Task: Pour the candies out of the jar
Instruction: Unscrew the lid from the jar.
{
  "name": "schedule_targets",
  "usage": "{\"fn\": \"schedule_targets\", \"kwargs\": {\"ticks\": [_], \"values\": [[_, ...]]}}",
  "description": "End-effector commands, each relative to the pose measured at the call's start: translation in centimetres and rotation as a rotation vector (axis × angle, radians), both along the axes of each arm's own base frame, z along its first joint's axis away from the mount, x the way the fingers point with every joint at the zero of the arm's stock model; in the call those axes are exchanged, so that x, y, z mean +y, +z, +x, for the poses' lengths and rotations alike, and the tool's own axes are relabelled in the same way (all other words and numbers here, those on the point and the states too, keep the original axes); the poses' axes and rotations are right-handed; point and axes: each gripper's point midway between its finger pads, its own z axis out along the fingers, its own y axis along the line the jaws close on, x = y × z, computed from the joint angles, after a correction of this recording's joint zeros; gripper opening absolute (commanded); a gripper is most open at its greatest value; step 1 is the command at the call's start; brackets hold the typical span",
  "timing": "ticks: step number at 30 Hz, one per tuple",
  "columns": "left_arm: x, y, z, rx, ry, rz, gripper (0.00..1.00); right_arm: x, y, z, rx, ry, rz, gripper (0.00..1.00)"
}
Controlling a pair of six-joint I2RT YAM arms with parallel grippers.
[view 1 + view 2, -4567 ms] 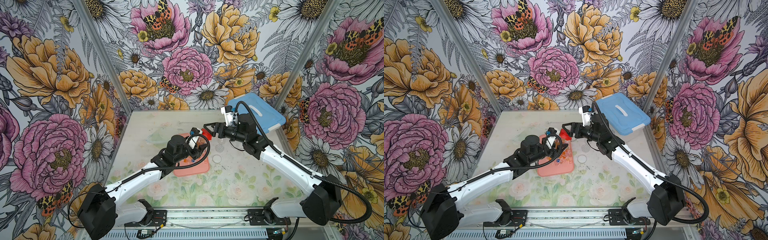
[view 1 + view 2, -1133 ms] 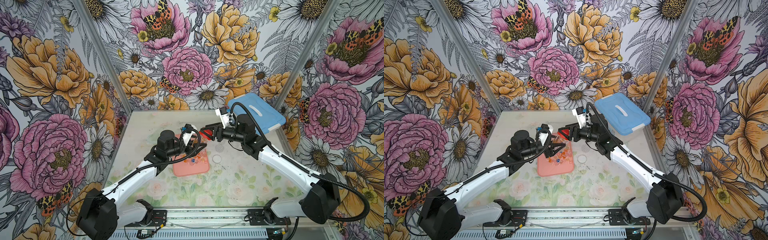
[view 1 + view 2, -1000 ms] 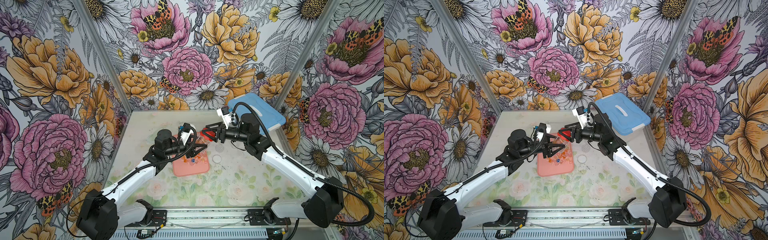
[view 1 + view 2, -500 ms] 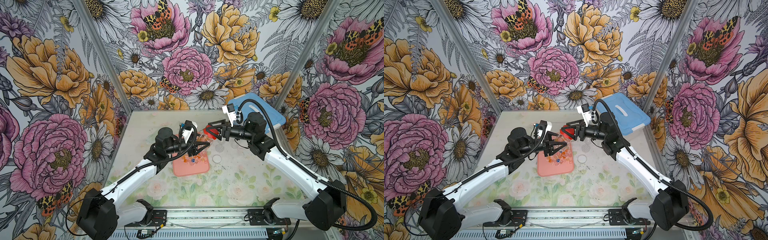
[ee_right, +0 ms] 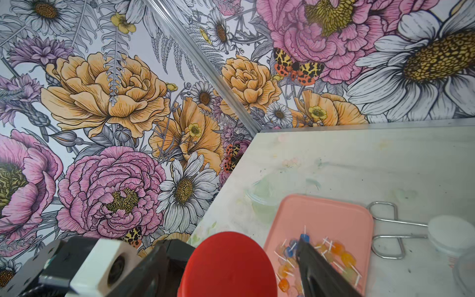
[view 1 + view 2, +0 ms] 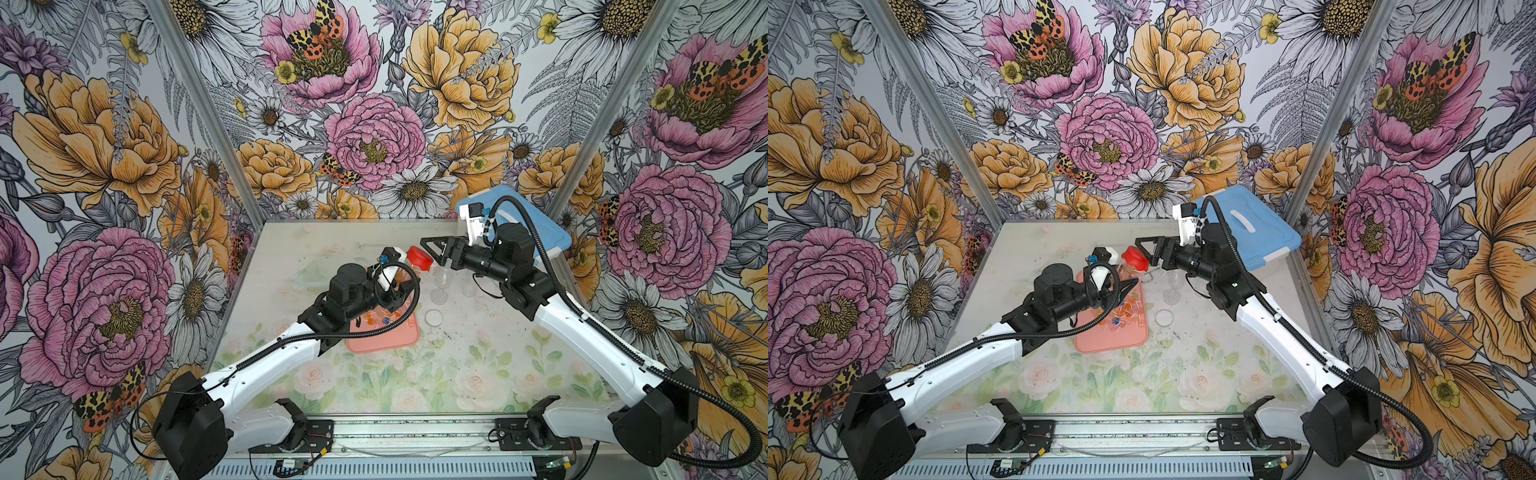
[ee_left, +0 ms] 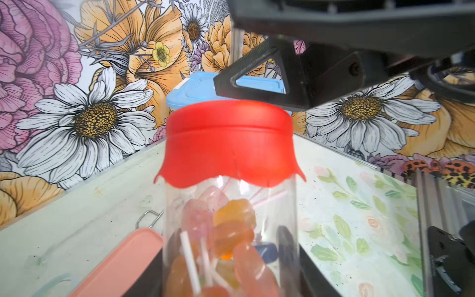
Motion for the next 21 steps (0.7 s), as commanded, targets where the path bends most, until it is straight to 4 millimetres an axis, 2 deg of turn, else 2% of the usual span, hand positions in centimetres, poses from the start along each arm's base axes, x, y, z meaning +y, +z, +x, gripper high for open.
{"fn": "schedule_targets", "kwargs": {"ticks": [1,6,10,21], "values": [[1.1,-0.4,1.5,-0.06,0.108,0.063,0.0,0.7,-1.6,0.3,0.048,-0.031,-0.022,0.81],[0.9,-1.0,1.5,-0.065,0.125,0.087,0.0,1.8,-3.7,0.5,0.095,-0.037,-0.046,0.81],[0.8,-1.1,1.5,-0.071,0.133,0.099,0.0,2.8,-4.7,0.5,0.105,-0.045,-0.068,0.79],[0.7,-0.7,1.3,-0.065,0.12,0.078,0.0,3.9,-4.4,0.1,0.086,0.014,-0.066,0.55]]}}
